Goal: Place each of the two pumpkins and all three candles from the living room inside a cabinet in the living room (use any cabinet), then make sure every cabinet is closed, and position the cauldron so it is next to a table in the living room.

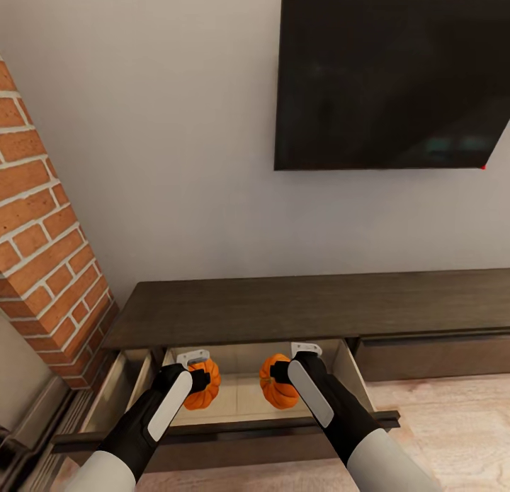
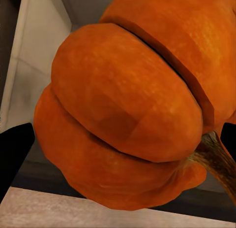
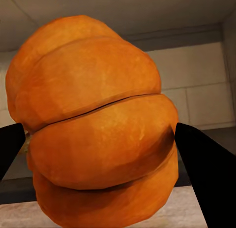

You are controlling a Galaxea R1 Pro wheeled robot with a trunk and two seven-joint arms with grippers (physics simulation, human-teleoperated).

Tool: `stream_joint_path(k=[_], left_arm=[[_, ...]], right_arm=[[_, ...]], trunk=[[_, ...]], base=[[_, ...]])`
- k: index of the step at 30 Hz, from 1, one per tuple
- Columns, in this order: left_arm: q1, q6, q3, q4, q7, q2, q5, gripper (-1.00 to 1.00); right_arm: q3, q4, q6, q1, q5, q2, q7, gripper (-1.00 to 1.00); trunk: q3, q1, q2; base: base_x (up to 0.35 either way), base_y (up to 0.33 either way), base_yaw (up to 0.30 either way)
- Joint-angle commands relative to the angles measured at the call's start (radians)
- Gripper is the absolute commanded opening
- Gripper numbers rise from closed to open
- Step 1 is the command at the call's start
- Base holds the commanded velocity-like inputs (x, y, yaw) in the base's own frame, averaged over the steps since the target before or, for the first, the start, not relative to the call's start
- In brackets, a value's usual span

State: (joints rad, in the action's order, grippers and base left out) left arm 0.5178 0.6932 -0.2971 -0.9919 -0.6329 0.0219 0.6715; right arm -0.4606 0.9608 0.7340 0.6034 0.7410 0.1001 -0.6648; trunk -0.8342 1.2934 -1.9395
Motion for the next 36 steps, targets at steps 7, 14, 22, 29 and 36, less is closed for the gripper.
stream_joint_path(k=[7, 14, 22, 29, 36], left_arm=[[0.001, 0.003, -0.002, -0.002, -0.012, 0.0, 0.009, -1.0], [0.001, 0.003, -0.002, -0.002, -0.013, 0.0, 0.007, -1.0], [0.001, 0.002, -0.002, -0.003, -0.013, 0.0, 0.008, -1.0], [0.001, 0.002, -0.002, -0.002, -0.013, 0.0, 0.008, -1.0], [0.001, 0.002, -0.003, -0.002, -0.013, 0.0, 0.008, -1.0]], right_arm=[[-0.002, 0.001, 0.001, 0.001, 0.009, 0.0, -0.01, -1.0], [-0.003, 0.001, 0.001, 0.001, 0.009, 0.0, -0.01, -1.0], [-0.003, 0.001, 0.001, 0.001, 0.009, 0.0, -0.01, -1.0], [-0.003, 0.0, 0.0, 0.001, 0.009, 0.0, -0.01, -1.0], [-0.003, -0.001, -0.005, 0.001, 0.007, 0.0, -0.009, -1.0]], trunk=[[-0.001, 0.0, 0.0], [-0.001, 0.0, 0.0], [-0.007, 0.008, -0.014], [-0.029, 0.034, -0.063], [-0.051, 0.061, -0.112]], base=[[0.092, 0.011, 0.0], [0.11, 0.003, 0.0], [0.035, 0.0, 0.0], [0.0, 0.0, 0.0], [0.0, 0.0, 0.0]])
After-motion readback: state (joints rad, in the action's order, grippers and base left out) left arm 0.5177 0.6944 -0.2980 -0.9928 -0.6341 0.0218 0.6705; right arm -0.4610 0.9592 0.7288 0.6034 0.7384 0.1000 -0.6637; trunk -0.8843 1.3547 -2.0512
